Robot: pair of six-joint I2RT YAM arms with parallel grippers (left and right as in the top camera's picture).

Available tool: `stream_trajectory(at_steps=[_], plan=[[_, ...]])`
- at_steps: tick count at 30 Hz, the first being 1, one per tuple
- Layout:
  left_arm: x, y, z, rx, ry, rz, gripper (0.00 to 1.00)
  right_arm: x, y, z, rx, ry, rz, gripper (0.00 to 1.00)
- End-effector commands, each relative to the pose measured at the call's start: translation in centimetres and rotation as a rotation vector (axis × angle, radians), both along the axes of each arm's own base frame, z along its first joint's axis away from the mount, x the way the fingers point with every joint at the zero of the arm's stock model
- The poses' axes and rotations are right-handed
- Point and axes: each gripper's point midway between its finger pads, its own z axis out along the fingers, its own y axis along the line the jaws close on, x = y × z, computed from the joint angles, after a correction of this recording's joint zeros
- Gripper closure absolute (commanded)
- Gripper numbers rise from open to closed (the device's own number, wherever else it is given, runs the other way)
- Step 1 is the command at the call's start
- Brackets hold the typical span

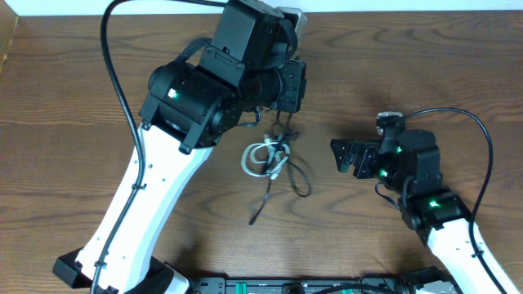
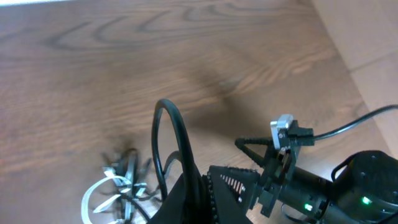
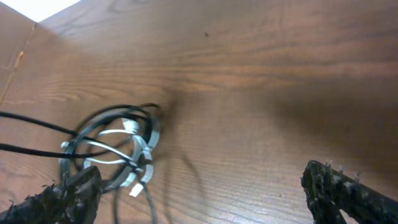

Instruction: Untangle cables

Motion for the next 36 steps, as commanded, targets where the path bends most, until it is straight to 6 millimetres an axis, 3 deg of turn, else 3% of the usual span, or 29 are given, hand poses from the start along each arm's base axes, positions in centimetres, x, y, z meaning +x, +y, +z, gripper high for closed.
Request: stream_trajectory(at_steps=[1,4,9,16,17,18,20,21,24,27,28,29,30,31,33,34,36], plan=[[1.1,2.3,1.0,0.014,-0.03,0.173,0.93,-0.6,1.4,-0.9,0.048,0.059,0.063,0.01],[1.9,3.2,0.3,0.043,-0.033,0.247,0.93,-1.2,1.8,-2.5,0.044,0.123,0.097,0.01],[2.6,2.0,-2.6,0.09,0.024,0.232,0.93,-1.4,1.9,-4.5,0.034,0.191,0.1,0.01],[4.6,-3.9,-10.6,0.198,0.129,0.142,0.92,-1.7,-1.5,-6.0,0.004,0.273,-0.003,0.01],[4.8,-4.9,-11.2,0.194,0.131,0.105,0.76,-1.8,-1.8,-6.3,-0.003,0.284,-0.014,0.01],[4.7,-6.2,-11.7,0.176,0.135,0.052,0.47,-1.9,-1.8,-6.4,-0.005,0.29,-0.015,0.01],[4.8,-7.8,-11.7,0.148,0.111,-0.029,0.07,-1.9,-1.8,-6.4,-0.005,0.292,-0.014,0.01],[5.1,-8.0,-11.5,0.154,0.082,-0.055,0.05,-1.9,-1.8,-6.4,-0.006,0.291,-0.015,0.01],[4.7,-6.6,-12.3,0.254,0.073,-0.095,0.04,-1.9,-1.9,-6.4,-0.003,0.296,-0.027,0.01],[3.4,-2.1,-14.5,0.46,0.149,-0.025,0.05,-2.0,-1.7,-6.6,-0.008,0.305,-0.035,0.01],[3.2,-1.8,-14.8,0.476,0.16,-0.024,0.05,-2.0,-1.8,-6.6,-0.017,0.304,-0.04,0.01],[2.8,-1.4,-15.4,0.496,0.184,-0.028,0.08,-1.9,-1.9,-6.7,-0.026,0.302,-0.046,0.01],[2.3,-1.1,-16.3,0.518,0.21,-0.032,0.18,-1.9,-2.2,-6.8,-0.041,0.299,-0.058,0.01],[1.9,-0.7,-17.3,0.54,0.237,-0.037,0.37,-1.8,-2.5,-7.0,-0.058,0.301,-0.074,0.01],[1.3,-0.2,-18.7,0.568,0.271,-0.044,0.4,-1.7,-2.8,-7.3,-0.071,0.306,-0.086,0.01],[0.5,0.2,-20.6,0.597,0.314,-0.056,0.39,-1.7,-2.8,-7.5,-0.072,0.31,-0.086,0.01],[-0.3,-0.2,-22.6,0.588,0.353,-0.098,0.35,-1.6,-2.9,-7.6,-0.076,0.312,-0.089,0.01]])
